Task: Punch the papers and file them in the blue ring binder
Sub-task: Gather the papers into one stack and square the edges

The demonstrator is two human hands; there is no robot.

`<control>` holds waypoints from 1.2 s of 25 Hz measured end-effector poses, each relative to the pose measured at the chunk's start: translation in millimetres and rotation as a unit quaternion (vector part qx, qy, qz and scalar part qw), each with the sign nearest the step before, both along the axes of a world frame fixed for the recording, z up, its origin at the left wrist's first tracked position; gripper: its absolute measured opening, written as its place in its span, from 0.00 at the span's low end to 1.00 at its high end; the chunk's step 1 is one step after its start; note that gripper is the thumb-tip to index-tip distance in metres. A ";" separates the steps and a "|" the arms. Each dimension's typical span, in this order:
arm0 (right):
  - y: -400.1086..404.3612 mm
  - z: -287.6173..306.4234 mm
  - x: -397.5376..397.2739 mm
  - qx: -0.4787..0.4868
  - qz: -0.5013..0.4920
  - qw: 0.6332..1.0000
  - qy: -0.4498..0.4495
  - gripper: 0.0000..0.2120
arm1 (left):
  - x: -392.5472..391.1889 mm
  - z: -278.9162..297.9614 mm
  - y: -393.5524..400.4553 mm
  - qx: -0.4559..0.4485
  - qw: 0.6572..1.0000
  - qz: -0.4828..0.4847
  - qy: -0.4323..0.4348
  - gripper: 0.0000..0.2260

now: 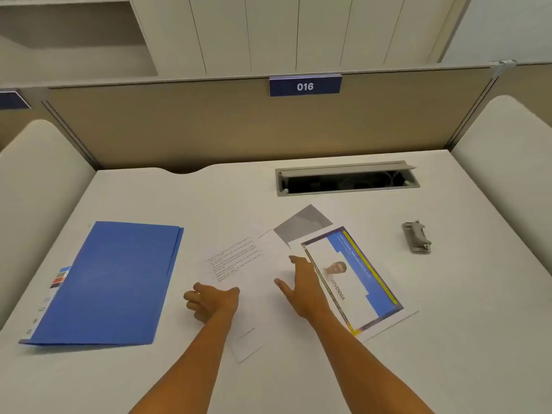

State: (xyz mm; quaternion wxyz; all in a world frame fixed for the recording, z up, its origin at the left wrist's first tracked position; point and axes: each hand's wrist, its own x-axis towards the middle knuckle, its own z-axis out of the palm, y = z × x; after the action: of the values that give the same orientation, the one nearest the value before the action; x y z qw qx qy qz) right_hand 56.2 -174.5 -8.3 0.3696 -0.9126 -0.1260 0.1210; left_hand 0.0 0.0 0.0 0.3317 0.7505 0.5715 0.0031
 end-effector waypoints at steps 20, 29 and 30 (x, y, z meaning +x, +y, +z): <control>32.7 -9.9 -4.2 -0.166 -0.029 0.982 0.081 0.50 | -15.5 -2.4 7.6 -0.146 0.968 0.121 -0.162 0.12; 11.7 -12.4 3.5 0.053 -0.130 0.989 0.041 0.29 | -12.8 9.6 13.1 -0.068 0.979 -0.001 -0.194 0.11; 4.7 -11.2 9.5 0.062 -0.157 0.985 0.017 0.27 | -11.6 11.4 15.7 -0.062 0.978 -0.009 -0.200 0.11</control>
State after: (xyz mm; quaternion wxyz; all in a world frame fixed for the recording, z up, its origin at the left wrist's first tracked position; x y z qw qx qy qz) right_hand 65.7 -169.9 -19.5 0.4419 -0.8942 0.0185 0.0690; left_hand -11.6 15.7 11.4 0.4852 0.7179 0.4858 0.1151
